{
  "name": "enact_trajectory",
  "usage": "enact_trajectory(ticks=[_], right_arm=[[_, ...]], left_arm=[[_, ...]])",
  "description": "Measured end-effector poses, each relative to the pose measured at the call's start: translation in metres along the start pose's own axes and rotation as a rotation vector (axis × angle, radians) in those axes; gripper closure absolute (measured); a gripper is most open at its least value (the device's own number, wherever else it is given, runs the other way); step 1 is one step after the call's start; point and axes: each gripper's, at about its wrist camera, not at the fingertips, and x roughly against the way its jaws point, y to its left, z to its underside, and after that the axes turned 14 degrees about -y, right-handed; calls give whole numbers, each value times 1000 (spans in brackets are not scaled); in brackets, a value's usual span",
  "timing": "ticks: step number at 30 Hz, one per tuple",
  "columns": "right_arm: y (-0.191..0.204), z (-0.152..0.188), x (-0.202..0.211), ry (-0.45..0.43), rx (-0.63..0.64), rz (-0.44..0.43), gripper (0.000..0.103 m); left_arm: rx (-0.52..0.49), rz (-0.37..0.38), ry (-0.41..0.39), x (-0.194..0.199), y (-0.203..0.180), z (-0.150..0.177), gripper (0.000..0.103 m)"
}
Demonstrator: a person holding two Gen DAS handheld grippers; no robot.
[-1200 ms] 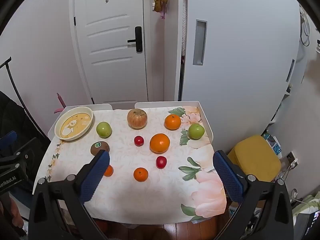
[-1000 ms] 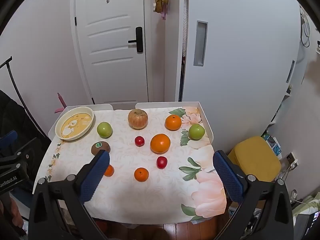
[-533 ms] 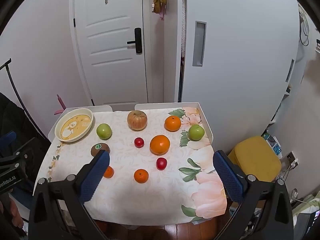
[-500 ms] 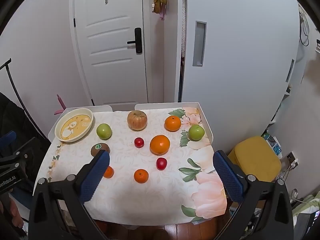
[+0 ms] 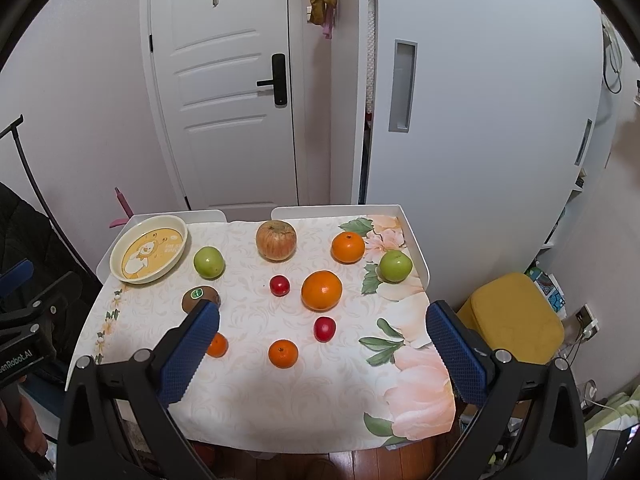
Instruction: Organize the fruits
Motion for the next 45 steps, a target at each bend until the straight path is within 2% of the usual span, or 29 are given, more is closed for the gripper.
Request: enact_trajectory(ticks=[45], right_arm=[[4, 1, -7, 0, -16, -16, 0]], left_arm=[[0, -1, 3, -5, 1, -2, 0]])
